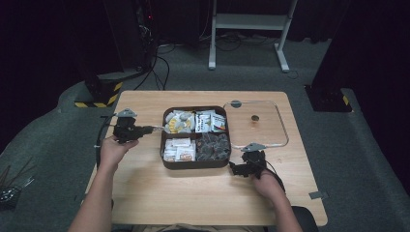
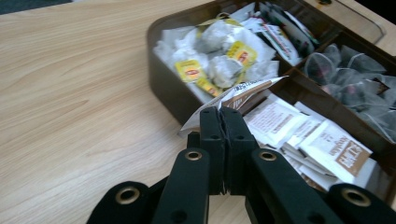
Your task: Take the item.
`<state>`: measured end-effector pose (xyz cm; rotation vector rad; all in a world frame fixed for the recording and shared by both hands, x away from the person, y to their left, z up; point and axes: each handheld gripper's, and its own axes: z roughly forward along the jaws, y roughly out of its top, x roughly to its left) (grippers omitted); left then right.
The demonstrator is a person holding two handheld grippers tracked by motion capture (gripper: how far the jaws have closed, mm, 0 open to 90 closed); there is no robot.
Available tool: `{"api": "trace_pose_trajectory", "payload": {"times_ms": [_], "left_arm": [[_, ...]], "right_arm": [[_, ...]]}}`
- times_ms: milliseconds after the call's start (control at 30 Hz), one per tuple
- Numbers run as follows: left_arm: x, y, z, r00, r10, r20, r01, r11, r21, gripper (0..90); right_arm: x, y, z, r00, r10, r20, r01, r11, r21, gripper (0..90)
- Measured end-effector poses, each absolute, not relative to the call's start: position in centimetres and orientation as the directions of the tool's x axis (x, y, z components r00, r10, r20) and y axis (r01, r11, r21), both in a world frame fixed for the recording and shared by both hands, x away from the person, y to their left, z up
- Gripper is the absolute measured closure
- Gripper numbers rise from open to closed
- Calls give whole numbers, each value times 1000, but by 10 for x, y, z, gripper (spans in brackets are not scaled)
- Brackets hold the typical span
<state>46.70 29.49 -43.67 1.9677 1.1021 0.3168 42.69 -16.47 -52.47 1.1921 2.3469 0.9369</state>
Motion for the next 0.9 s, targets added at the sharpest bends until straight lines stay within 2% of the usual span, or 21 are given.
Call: {"api": "trace_pose_trajectory", "payload": {"times_ms": [667, 900], "left_arm": [[477, 325, -461, 472, 861, -190, 673, -213, 708, 885], [486, 327, -477, 454, 872, -183, 708, -229, 668, 885]], "right_arm": [[427, -165, -525, -587, 809, -9, 581, 429, 692, 78], [427, -165, -525, -587, 810, -9, 581, 429, 692, 77]]}}
